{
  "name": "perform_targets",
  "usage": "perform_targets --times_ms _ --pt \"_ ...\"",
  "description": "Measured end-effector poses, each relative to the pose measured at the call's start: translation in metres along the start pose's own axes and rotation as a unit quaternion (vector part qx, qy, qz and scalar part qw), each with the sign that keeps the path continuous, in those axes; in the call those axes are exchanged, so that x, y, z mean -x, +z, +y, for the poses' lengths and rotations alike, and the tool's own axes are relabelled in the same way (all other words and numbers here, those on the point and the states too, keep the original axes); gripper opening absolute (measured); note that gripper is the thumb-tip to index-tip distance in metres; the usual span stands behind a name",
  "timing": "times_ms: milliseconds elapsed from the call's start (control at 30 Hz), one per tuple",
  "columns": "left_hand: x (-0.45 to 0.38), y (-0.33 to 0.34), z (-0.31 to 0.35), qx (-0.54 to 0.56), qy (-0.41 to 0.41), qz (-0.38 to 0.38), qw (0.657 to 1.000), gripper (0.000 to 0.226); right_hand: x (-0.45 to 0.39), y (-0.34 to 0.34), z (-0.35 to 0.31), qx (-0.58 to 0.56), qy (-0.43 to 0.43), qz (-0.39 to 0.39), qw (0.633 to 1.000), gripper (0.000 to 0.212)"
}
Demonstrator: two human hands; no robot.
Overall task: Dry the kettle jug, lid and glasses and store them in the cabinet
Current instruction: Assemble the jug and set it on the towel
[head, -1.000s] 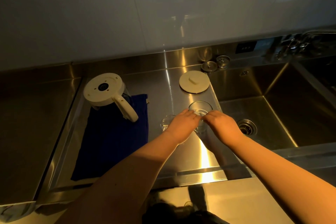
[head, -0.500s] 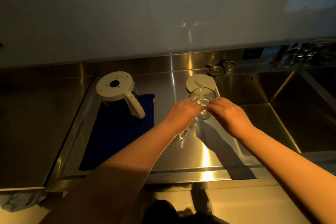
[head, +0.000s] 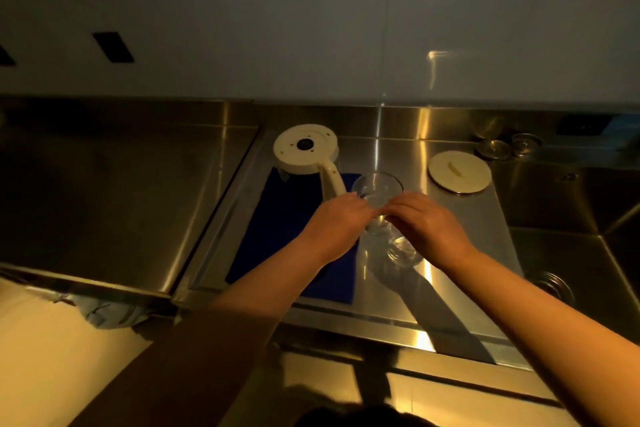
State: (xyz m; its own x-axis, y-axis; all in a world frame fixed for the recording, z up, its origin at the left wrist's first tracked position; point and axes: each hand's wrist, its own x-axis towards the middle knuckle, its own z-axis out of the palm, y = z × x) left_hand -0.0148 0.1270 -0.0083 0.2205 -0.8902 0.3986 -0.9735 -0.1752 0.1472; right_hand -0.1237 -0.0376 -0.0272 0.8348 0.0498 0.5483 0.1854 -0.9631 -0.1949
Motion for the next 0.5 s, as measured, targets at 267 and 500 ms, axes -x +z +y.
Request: perform_targets --times_ms 267,500 --pt "0.066 -0.004 -0.043 0.008 -0.070 -0.058 0.996 0.014 -0.019 0.054 -0.050 -0.061 -0.009 -0.069 0.996 0.026" --pt "0.096 0.012 -0.056 0.022 -0.079 -0.101 0.991 0.020 -0.011 0.079 -0.072 -0.043 0.017 -0.122 0.991 0.026"
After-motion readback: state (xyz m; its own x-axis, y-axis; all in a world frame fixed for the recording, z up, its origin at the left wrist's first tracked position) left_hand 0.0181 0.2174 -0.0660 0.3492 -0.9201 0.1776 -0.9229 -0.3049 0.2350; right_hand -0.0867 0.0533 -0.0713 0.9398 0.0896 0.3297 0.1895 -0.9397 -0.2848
